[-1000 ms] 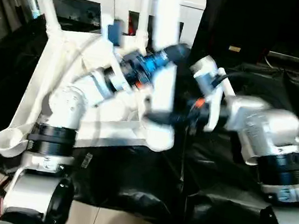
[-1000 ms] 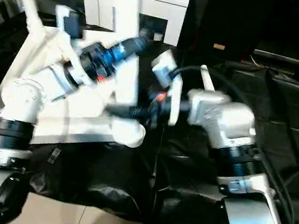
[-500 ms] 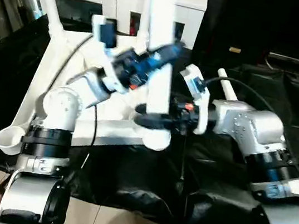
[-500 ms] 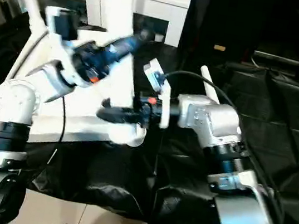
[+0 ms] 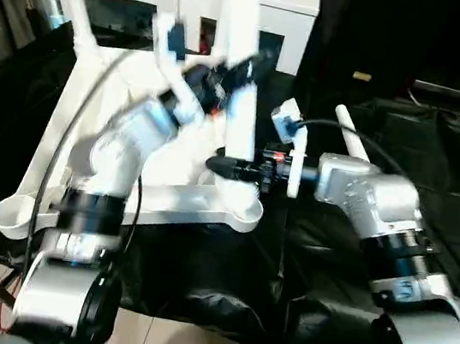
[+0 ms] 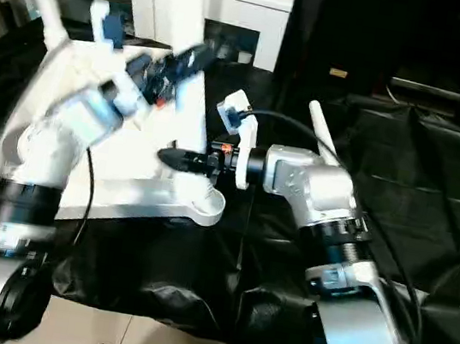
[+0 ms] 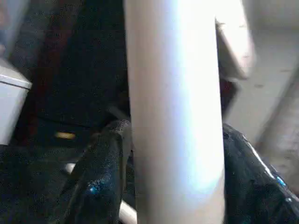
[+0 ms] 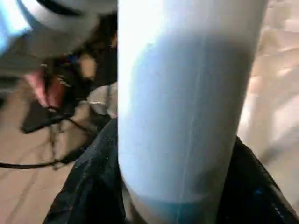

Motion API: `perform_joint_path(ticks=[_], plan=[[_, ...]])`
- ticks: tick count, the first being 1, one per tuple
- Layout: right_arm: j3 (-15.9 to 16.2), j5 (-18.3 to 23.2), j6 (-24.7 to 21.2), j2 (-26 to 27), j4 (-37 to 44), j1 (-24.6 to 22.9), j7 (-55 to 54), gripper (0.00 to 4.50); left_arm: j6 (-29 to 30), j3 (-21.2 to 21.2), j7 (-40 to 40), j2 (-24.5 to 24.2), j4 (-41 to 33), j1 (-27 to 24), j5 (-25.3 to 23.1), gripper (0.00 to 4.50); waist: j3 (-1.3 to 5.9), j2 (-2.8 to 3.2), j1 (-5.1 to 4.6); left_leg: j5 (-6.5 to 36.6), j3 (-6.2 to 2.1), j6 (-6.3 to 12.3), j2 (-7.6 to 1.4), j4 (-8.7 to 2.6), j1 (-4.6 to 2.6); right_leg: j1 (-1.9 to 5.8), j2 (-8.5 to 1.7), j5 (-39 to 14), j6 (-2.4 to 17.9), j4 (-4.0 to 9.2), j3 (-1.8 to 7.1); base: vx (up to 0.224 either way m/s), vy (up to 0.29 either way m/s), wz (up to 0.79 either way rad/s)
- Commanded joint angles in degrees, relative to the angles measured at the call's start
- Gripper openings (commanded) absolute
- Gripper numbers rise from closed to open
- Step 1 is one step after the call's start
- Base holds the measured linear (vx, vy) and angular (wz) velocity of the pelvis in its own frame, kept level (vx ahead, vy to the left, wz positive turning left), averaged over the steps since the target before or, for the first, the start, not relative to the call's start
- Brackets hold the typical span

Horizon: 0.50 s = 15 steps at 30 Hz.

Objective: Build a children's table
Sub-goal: Pick table leg

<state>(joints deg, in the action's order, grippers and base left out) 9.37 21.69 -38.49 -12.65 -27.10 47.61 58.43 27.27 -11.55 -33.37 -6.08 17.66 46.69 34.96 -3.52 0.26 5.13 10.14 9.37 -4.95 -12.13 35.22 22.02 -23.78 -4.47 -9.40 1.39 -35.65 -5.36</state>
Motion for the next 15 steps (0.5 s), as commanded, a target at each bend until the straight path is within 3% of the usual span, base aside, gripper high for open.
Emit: perform_joint_path(ticks=[1,2,4,6,11,13,15], plan=[[0.40,-0.36,2.16,0.64,0.81,1.65,0.44,1.97,-0.40,-0.07,2.18,-0.45,1.44,0.85,-1.63,2.69,4.83,-0.30,0.26,7.11,0.17,0.29,-0.70,-3.79,-0.66,3.93,-3.40,-11.49,9.25,3.96,2.74,0.000,0.000,0.00],[0.61,-0.97,3.40,1.15,0.09,2.29,0.12,1.97,-0.18,-0.96,4.70,-0.07,2.94,1.98,-1.56,2.43,4.90,-0.03,0.32,6.80,0.15,0.50,-0.71,-3.73,-0.60,3.93,-3.39,-10.45,9.87,3.78,2.73,0.000,0.000,0.00],[0.64,-1.16,3.81,1.60,0.24,2.95,-0.03,1.97,-0.04,-1.90,4.63,0.14,3.51,2.78,-0.54,2.36,4.95,0.22,0.33,6.81,0.12,0.52,-0.74,-3.72,-0.66,3.95,-3.34,-9.22,10.55,3.68,2.71,0.000,0.000,0.00],[0.64,-1.12,3.82,1.88,0.16,3.25,-0.04,1.96,-0.10,-2.05,3.94,0.14,3.59,2.87,-0.15,2.19,4.92,-0.14,0.16,6.96,0.19,0.84,-0.70,-3.72,-0.66,3.99,-3.28,-8.29,11.50,3.63,2.70,0.000,0.000,0.00],[1.06,-1.87,4.79,2.31,-0.46,3.80,-0.02,1.96,-0.38,-1.83,4.47,0.53,3.55,2.74,-0.66,1.88,4.89,-0.03,0.21,7.20,0.22,1.07,-0.78,-3.74,-0.73,4.01,-3.39,-8.08,11.83,3.62,2.75,0.000,0.000,0.00],[1.72,-3.30,6.66,2.49,-1.03,4.35,-0.66,1.96,-1.16,-2.25,5.78,1.45,3.51,2.74,-0.49,1.87,4.84,-0.62,0.20,7.40,0.29,1.09,-0.79,-3.75,-0.68,4.05,-3.45,-8.72,11.72,3.71,2.75,0.000,0.000,0.00],[1.85,-4.12,7.67,2.84,-1.94,4.74,-1.20,1.96,-1.72,-2.02,5.53,1.48,3.84,2.83,-0.51,1.84,4.80,-0.44,0.30,7.64,0.27,0.94,-0.76,-3.73,-0.63,4.03,-3.59,-10.14,11.33,3.80,2.78,0.000,0.000,0.00]])
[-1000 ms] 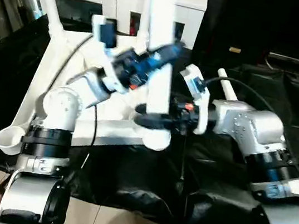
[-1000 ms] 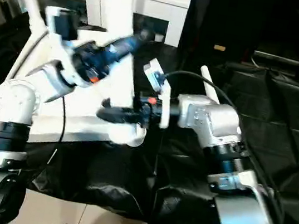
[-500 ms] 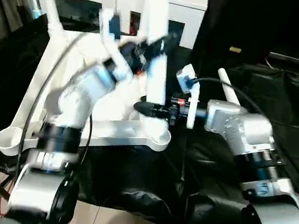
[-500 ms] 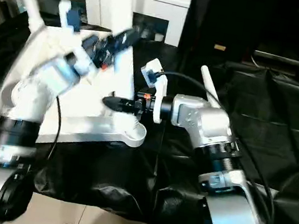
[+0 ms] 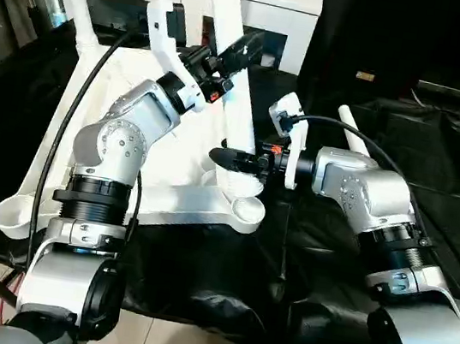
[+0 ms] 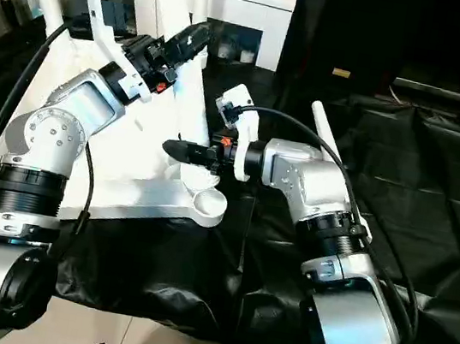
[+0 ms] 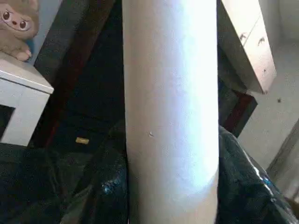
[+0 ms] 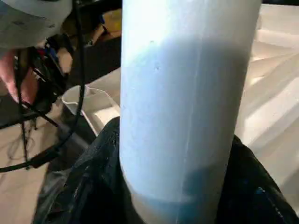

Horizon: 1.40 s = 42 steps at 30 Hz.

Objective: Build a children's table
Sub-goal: Pick table leg

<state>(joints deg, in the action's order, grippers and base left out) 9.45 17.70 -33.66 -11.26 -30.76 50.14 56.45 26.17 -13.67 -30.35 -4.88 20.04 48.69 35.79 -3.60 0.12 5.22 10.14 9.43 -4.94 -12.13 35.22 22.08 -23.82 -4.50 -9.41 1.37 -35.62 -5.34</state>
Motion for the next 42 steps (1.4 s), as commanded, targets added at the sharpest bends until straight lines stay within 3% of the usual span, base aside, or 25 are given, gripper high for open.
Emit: perform_joint_path(ticks=[1,3,6,8,12,16,18,23,26,32,33,34,35,36,37,42], plan=[[1.80,-0.66,3.60,1.85,0.63,2.58,0.36,1.96,-1.12,0.32,2.03,0.18,1.93,0.96,-1.47,1.83,4.87,-0.31,0.15,7.90,0.24,0.89,-0.77,-3.75,-0.79,3.93,-3.55,-10.74,11.22,3.82,2.75,0.000,0.000,0.00],[0.98,-0.56,3.78,2.63,-1.72,3.64,0.12,2.52,-2.36,0.62,0.66,-0.33,3.37,1.77,-2.05,1.82,4.77,-0.41,0.19,8.15,0.25,0.92,-0.68,-3.78,-0.78,3.93,-3.56,-12.19,10.49,4.03,2.78,0.000,0.000,0.00],[0.38,0.41,2.77,2.20,-1.50,4.30,1.55,2.72,-3.55,1.08,-0.40,-1.28,4.03,2.79,-3.05,1.82,4.81,-0.49,0.21,7.81,0.16,0.98,-0.77,-3.86,-0.84,3.93,-3.48,-11.81,10.13,3.88,2.78,0.000,0.000,0.00],[0.37,1.28,0.91,1.02,-0.39,4.53,4.09,3.09,-2.91,1.42,-1.21,-2.17,4.17,3.65,-3.36,1.82,4.95,-0.39,0.33,6.76,0.18,1.24,-0.86,-3.75,-0.86,3.98,-3.43,-9.18,10.80,3.49,2.83,0.000,0.000,0.00],[2.19,-0.82,1.27,-1.13,-0.46,3.27,6.22,3.12,-3.27,5.50,-4.62,-3.86,4.49,2.69,-6.60,1.82,4.83,-0.74,0.51,5.97,0.28,1.95,-0.96,-3.76,-0.74,3.93,-3.49,-7.90,11.51,3.33,2.84,0.000,0.000,0.00],[1.12,0.24,0.06,-1.99,0.82,2.59,6.68,3.12,-1.97,6.06,-5.50,-3.33,2.77,1.74,-5.43,1.82,4.88,-0.97,0.64,5.94,0.34,1.63,-0.89,-3.70,-0.70,4.15,-3.58,-7.62,11.72,3.26,2.92,0.000,0.000,0.00],[0.63,0.19,0.08,-2.13,0.81,2.55,6.53,3.12,-1.17,6.69,-6.17,-3.40,1.70,1.32,-5.14,1.82,4.85,-0.63,0.72,6.16,0.32,1.60,-0.95,-3.69,-0.77,3.98,-3.60,-7.83,11.90,3.26,2.92,0.000,0.000,0.00],[0.72,-0.06,0.04,-2.36,1.06,2.40,6.50,3.12,-0.17,6.59,-6.18,-3.31,0.50,1.12,-4.19,1.82,4.74,-0.77,0.68,7.77,0.35,1.00,-0.90,-3.76,-0.88,3.91,-3.57,-10.56,11.30,3.64,2.88,0.000,0.000,0.00],[0.08,1.19,-2.38,-3.18,2.53,2.15,7.66,3.12,1.43,6.22,-5.83,-3.11,-2.90,1.02,-2.78,1.81,4.72,-1.41,0.81,7.23,0.33,1.14,-1.01,-3.79,-0.81,4.02,-3.64,-10.96,10.97,3.54,2.92,0.000,0.000,0.00],[2.15,0.28,-3.74,-3.26,4.75,-0.90,7.99,3.12,4.25,6.79,-6.87,-3.06,-9.13,-2.26,-0.65,1.81,4.70,-1.28,0.83,7.30,0.32,0.55,-1.07,-3.87,-0.89,3.78,-3.56,-9.71,11.20,3.49,2.89,0.000,0.000,0.00],[2.15,0.28,-3.74,-3.26,4.75,-0.91,7.99,3.12,4.25,6.80,-6.87,-3.07,-9.14,-2.27,-0.65,1.81,4.70,-1.28,0.83,7.30,0.32,0.55,-1.07,-3.87,-0.89,3.78,-3.56,-9.71,11.20,3.49,2.89,0.000,0.000,0.00],[2.00,0.43,-3.91,-3.37,4.97,-1.13,7.97,3.12,5.03,6.97,-7.34,-3.27,-9.86,-2.80,-0.26,1.81,4.71,-0.90,0.86,7.39,0.24,0.36,-1.05,-3.88,-0.87,3.79,-3.53,-9.74,11.20,3.42,2.87,0.000,0.000,0.00],[1.87,0.62,-4.06,-3.45,5.15,-1.27,8.01,3.12,5.55,7.04,-7.64,-3.42,-10.27,-3.12,0.00,1.81,4.73,-1.14,0.83,7.57,0.29,0.15,-0.98,-3.89,-0.86,3.86,-3.49,-9.67,11.20,3.47,2.90,0.000,0.000,0.00],[1.91,1.07,-4.74,-3.97,6.33,-1.84,8.37,3.12,6.85,7.01,-7.70,-3.55,-10.83,-3.55,0.51,1.81,4.70,-0.87,0.85,7.82,0.29,0.01,-0.97,-3.87,-0.91,3.81,-3.46,-9.83,11.21,3.47,2.91,0.000,0.000,0.00],[2.06,1.21,-5.01,-4.29,6.95,-2.11,8.69,3.12,7.25,7.03,-7.64,-3.61,-10.88,-3.65,0.58,1.81,4.64,-0.96,0.81,8.17,0.33,-0.01,-0.97,-3.89,-0.99,3.74,-3.37,-10.16,11.02,3.64,2.91,0.000,0.000,0.00],[1.32,3.33,-8.01,-6.12,10.34,-3.24,11.32,3.12,12.13,4.68,-2.09,-2.99,-10.11,-2.92,2.27,1.81,4.67,-0.94,1.09,8.81,0.21,-0.16,-0.97,-3.93,-1.00,3.94,-3.33,-10.61,10.28,3.64,2.90,0.000,0.000,0.00]])
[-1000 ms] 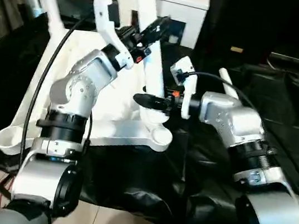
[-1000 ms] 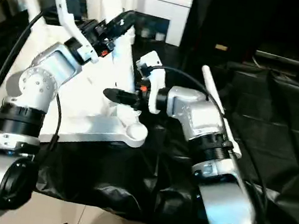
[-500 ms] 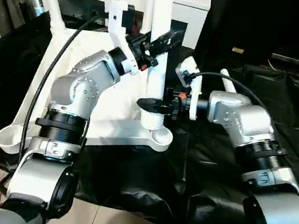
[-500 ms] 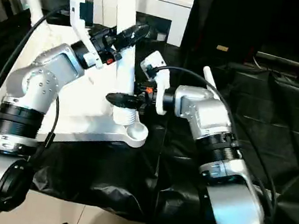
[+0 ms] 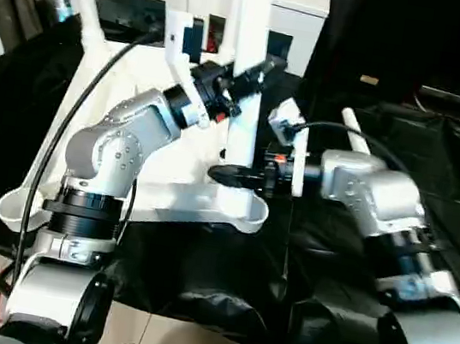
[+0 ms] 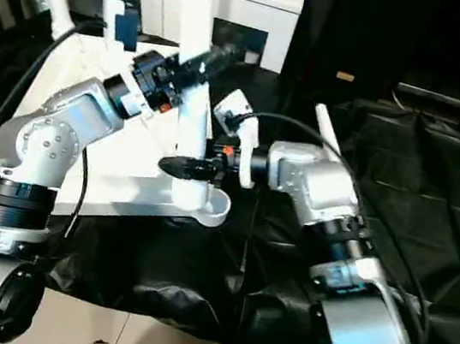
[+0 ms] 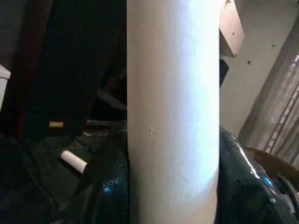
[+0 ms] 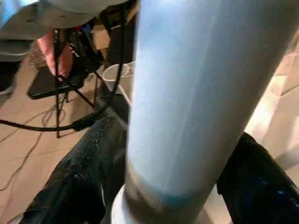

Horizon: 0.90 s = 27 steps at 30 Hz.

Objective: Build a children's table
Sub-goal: Pick table leg

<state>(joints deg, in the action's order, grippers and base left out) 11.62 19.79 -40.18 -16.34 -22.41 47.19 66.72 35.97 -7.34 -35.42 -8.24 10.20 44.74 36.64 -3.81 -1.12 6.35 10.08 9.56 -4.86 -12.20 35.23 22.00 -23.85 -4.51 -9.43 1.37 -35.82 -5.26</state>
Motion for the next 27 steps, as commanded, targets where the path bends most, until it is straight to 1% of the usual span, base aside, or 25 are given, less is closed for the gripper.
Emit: perform_joint_path(ticks=[1,2,4,5,8,9,10,11,13,14,15,16,17,18,20,21,22,24,27], plan=[[-0.85,1.24,-1.50,-1.04,1.99,-0.29,1.04,3.12,2.32,-1.66,2.98,0.38,-0.28,1.04,1.42,1.81,4.85,0.24,-0.03,8.78,0.07,-0.21,-0.86,-3.85,-0.88,3.94,-3.31,-10.29,10.36,3.88,2.84,0.000,0.000,0.00],[-1.59,2.32,-3.02,-1.72,2.48,-0.45,1.57,3.12,4.37,-4.10,6.11,1.33,0.63,1.68,3.22,1.81,4.91,0.07,-0.02,8.25,0.11,-0.26,-0.75,-3.79,-0.74,4.12,-3.21,-9.93,10.56,3.71,2.79,0.000,0.000,0.00],[-1.83,2.65,-3.54,-1.90,2.56,-0.49,1.54,3.12,4.84,-4.78,6.93,1.58,0.77,1.78,3.84,1.81,4.87,0.00,0.12,8.17,0.12,0.01,-0.65,-3.72,-0.73,4.04,-3.32,-10.78,10.44,4.00,2.75,0.000,0.000,0.00],[-1.68,2.80,-4.61,-2.73,3.05,-0.73,1.88,3.12,5.50,-5.64,7.60,1.50,0.93,1.79,4.72,1.81,4.91,-0.30,0.19,8.07,0.13,0.16,-0.71,-3.74,-0.78,4.01,-3.30,-11.39,10.11,4.06,2.73,0.000,0.000,0.00],[-1.46,2.83,-5.51,-3.42,3.48,-0.73,2.25,3.12,6.05,-6.17,8.00,1.38,1.00,2.03,5.19,1.81,4.87,-0.13,0.18,7.91,0.08,0.13,-0.72,-3.77,-0.74,3.97,-3.25,-11.92,9.47,4.09,2.70,0.000,0.000,0.00],[-1.40,3.06,-6.07,-3.69,3.49,-0.62,2.48,3.12,6.48,-7.16,9.02,1.73,1.31,2.17,5.94,1.81,4.88,-0.40,0.14,7.76,0.12,0.24,-0.73,-3.76,-0.73,3.95,-3.26,-12.06,9.32,4.15,2.69,0.000,0.000,0.00],[-1.39,3.28,-6.45,-3.88,3.50,-0.58,2.66,3.12,6.80,-7.91,9.84,2.07,1.51,2.22,6.52,1.81,4.88,-0.23,0.19,7.56,0.15,0.27,-0.67,-3.68,-0.68,3.97,-3.26,-11.89,9.36,4.10,2.72,0.000,0.000,0.00],[-1.81,4.16,-7.76,-4.18,3.37,0.03,3.04,3.12,7.90,-8.70,11.69,2.28,1.64,1.92,6.77,1.81,4.92,-0.15,0.21,7.46,0.09,0.28,-0.72,-3.68,-0.70,3.97,-3.25,-11.53,9.45,4.05,2.70,0.000,0.000,0.00],[-1.85,4.52,-8.15,-4.56,3.73,0.19,3.41,3.12,8.46,-8.63,12.08,2.46,0.93,1.39,6.94,1.81,4.95,-0.12,0.20,7.24,0.07,0.31,-0.71,-3.67,-0.70,3.98,-3.20,-11.11,9.51,4.02,2.68,0.000,0.000,0.00],[-1.64,4.41,-7.93,-4.80,3.88,0.23,3.53,3.12,8.78,-8.62,12.21,2.61,0.52,1.21,7.24,1.81,4.96,0.07,0.21,7.28,0.08,0.33,-0.69,-3.64,-0.71,3.95,-3.21,-11.07,9.51,4.05,2.64,0.000,0.000,0.00],[-1.47,4.19,-7.51,-4.82,3.78,0.24,3.51,3.12,8.87,-8.41,12.18,2.61,0.28,1.09,7.19,1.81,4.95,0.00,0.20,7.33,0.09,0.34,-0.69,-3.65,-0.71,3.95,-3.22,-11.19,9.46,4.11,2.64,0.000,0.000,0.00],[-0.98,3.54,-6.31,-4.86,3.46,0.27,3.44,3.12,9.15,-7.79,12.11,2.59,-0.35,0.81,7.02,1.81,4.96,0.12,0.22,7.56,0.05,0.23,-0.78,-3.69,-0.75,3.90,-3.27,-11.30,9.53,4.12,2.62,0.000,0.000,0.00],[-0.86,3.24,-5.81,-4.58,2.91,0.41,3.21,3.12,9.24,-7.35,12.12,2.68,-0.62,0.76,6.71,1.81,4.97,-0.16,0.21,7.54,0.10,0.22,-0.76,-3.67,-0.76,3.89,-3.25,-11.13,9.58,4.10,2.61,0.000,0.000,0.00],[-0.91,3.23,-5.85,-4.39,2.63,0.52,3.09,3.12,9.26,-7.27,12.18,2.79,-0.64,0.81,6.63,1.81,4.97,-0.14,0.24,7.45,0.07,0.22,-0.74,-3.66,-0.73,3.94,-3.26,-11.02,9.66,4.02,2.62,0.000,0.000,0.00],[-1.13,3.42,-6.44,-3.49,1.98,0.80,2.37,3.12,8.86,-6.27,12.34,2.86,-1.07,0.93,5.74,1.81,4.94,-0.06,0.25,7.25,0.07,0.29,-0.72,-3.68,-0.67,3.95,-3.28,-10.93,9.76,4.05,2.64,0.000,0.000,0.00],[-1.12,3.39,-6.72,-3.00,1.71,0.95,1.84,3.12,8.67,-5.64,12.42,2.81,-1.35,1.03,5.27,1.81,4.94,0.08,0.25,7.44,0.04,0.25,-0.77,-3.69,-0.74,3.88,-3.31,-11.14,9.83,4.04,2.63,0.000,0.000,0.00],[-1.07,3.32,-6.86,-2.70,1.56,1.03,1.47,3.12,8.55,-5.35,12.65,2.84,-1.48,1.12,4.96,1.81,4.94,0.03,0.17,7.65,0.02,0.12,-0.79,-3.72,-0.74,3.90,-3.31,-11.33,9.85,4.08,2.62,0.000,0.000,0.00],[-0.70,2.71,-7.19,-1.78,1.20,1.17,-0.24,3.12,8.14,-4.39,14.33,3.07,-1.83,1.55,3.33,1.81,4.88,0.07,0.11,7.94,0.02,-0.07,-0.83,-3.77,-0.78,3.87,-3.32,-11.66,9.71,4.15,2.62,0.000,0.000,0.00],[-0.58,0.82,-6.15,-0.01,-0.48,1.16,-4.89,3.12,7.00,-3.16,16.71,3.47,-2.58,2.41,0.89,1.81,4.88,0.07,0.05,7.89,-0.02,-0.58,-0.82,-3.81,-0.81,3.81,-3.33,-12.06,9.15,4.19,2.64,0.000,0.000,0.00]])
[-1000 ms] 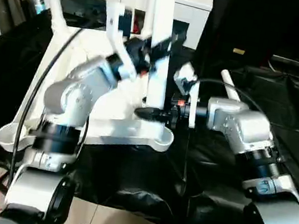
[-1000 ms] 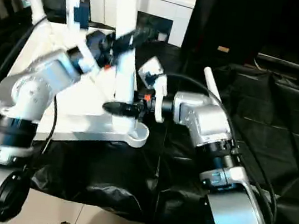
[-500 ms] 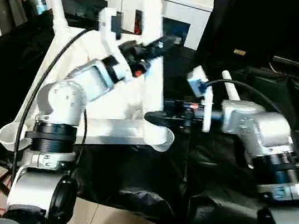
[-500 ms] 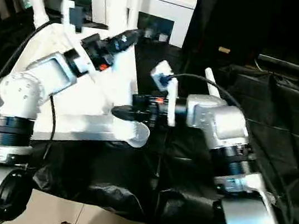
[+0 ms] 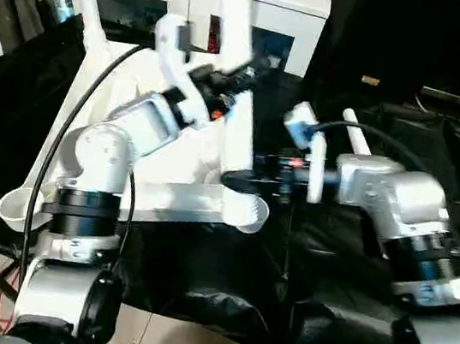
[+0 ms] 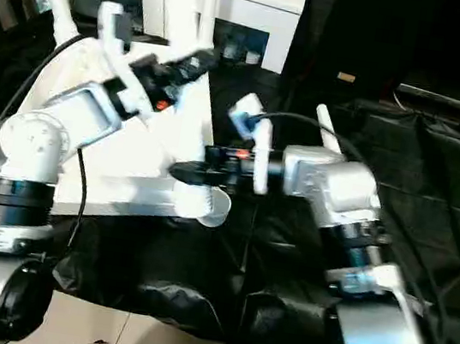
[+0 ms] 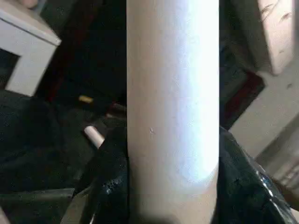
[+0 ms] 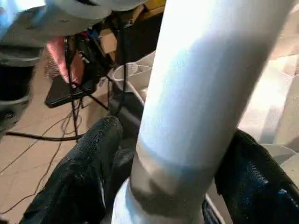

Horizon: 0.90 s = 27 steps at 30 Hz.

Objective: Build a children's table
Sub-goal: Pick table leg

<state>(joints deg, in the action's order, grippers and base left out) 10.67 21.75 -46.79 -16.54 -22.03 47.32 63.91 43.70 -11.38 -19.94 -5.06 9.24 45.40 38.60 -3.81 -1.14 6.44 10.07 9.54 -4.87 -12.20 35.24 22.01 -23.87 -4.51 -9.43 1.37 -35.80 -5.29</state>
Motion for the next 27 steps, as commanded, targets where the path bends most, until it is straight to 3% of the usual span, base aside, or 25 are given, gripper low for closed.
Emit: perform_joint_path(ticks=[1,3,4,6,7,9,11,13,15,20,26,27], plan=[[0.38,-1.41,0.63,0.47,-1.12,0.99,-2.73,3.12,-0.77,0.85,1.45,0.41,-1.75,1.83,-1.08,1.81,4.90,0.12,-0.09,8.03,0.03,-0.71,-0.78,-3.80,-0.84,3.84,-3.33,-12.28,9.04,4.18,2.68,0.000,0.000,0.00],[0.37,-1.97,0.94,1.04,-1.66,0.93,-4.03,3.12,-0.84,0.81,1.93,0.65,-2.05,1.99,-1.03,1.81,4.95,0.13,-0.04,7.61,0.03,-0.91,-0.78,-3.79,-0.80,3.85,-3.34,-11.58,9.21,4.11,2.71,0.000,0.000,0.00],[-0.32,-2.24,0.53,2.32,-2.05,0.73,-6.17,3.12,-0.89,1.08,2.43,0.86,-2.89,1.95,-1.13,1.81,4.94,0.45,-0.07,7.65,-0.03,-1.11,-0.82,-3.83,-0.80,3.83,-3.35,-11.10,9.33,4.03,2.71,0.000,0.000,0.00],[-0.73,-2.34,0.14,3.20,-2.25,0.63,-7.79,3.12,-1.24,1.36,2.53,0.97,-3.25,1.90,-1.46,1.81,5.01,0.33,-0.17,7.82,-0.05,-1.17,-0.83,-3.85,-0.82,3.91,-3.32,-10.43,9.48,3.96,2.68,0.000,0.000,0.00],[-0.74,-2.34,0.12,3.23,-2.26,0.62,-7.84,3.12,-1.27,1.37,2.53,0.97,-3.26,1.91,-1.48,1.81,4.98,-0.09,-0.25,7.64,0.01,-1.05,-0.84,-3.88,-0.81,3.89,-3.32,-10.28,9.49,4.02,2.72,0.000,0.000,0.00],[-0.90,-2.22,-0.76,3.81,-2.29,0.61,-8.82,3.12,-2.41,1.42,2.36,0.98,-2.96,1.89,-2.06,1.81,4.95,0.03,-0.19,7.59,0.09,-0.85,-0.77,-3.85,-0.85,3.85,-3.31,-10.65,9.41,4.01,2.77,0.000,0.000,0.00],[-0.82,-2.14,-1.27,4.23,-2.33,0.67,-9.55,3.12,-2.96,1.22,2.46,1.11,-3.01,1.74,-2.35,1.81,4.88,-0.40,-0.27,7.64,0.14,-0.81,-0.82,-3.91,-0.83,3.88,-3.30,-11.30,8.79,4.10,2.78,0.000,0.000,0.00],[-1.11,-1.95,-1.46,4.60,-2.60,0.99,-9.94,3.12,-2.71,1.54,2.27,1.05,-3.58,1.44,-2.40,1.81,4.87,-0.22,-0.19,7.56,0.13,-0.91,-0.78,-3.91,-0.80,3.88,-3.39,-11.69,8.54,4.09,2.81,0.000,0.000,0.00],[-1.41,-1.91,-1.62,4.99,-2.96,1.34,-10.44,3.12,-2.60,2.16,2.09,0.89,-4.07,1.03,-2.80,1.81,4.85,-0.46,-0.19,7.33,0.16,-0.91,-0.78,-3.91,-0.78,3.83,-3.39,-12.07,8.15,4.12,2.82,0.000,0.000,0.00],[-1.86,-1.93,-1.60,5.66,-3.80,2.02,-12.11,3.12,-3.36,3.10,1.46,0.53,-4.12,0.55,-3.53,1.81,4.80,-0.30,-0.17,7.50,0.10,-1.20,-0.84,-4.00,-0.83,3.71,-3.46,-13.07,7.68,4.18,2.81,0.000,0.000,0.00],[-1.61,-2.16,-1.32,5.47,-3.65,2.51,-12.10,3.12,-4.23,4.32,-0.37,-0.68,-3.09,0.89,-5.05,1.81,4.87,-0.18,-0.23,6.97,0.12,-1.37,-0.79,-3.99,-0.78,3.79,-3.36,-10.77,8.02,3.93,2.85,0.000,0.000,0.00],[-1.57,-2.31,-1.20,5.40,-3.74,2.61,-12.13,3.12,-4.19,4.38,-0.65,-0.75,-3.02,0.93,-5.00,1.81,4.89,0.11,-0.18,7.09,0.08,-1.51,-0.80,-3.96,-0.84,3.77,-3.40,-10.76,8.14,3.86,2.85,0.000,0.000,0.00]])
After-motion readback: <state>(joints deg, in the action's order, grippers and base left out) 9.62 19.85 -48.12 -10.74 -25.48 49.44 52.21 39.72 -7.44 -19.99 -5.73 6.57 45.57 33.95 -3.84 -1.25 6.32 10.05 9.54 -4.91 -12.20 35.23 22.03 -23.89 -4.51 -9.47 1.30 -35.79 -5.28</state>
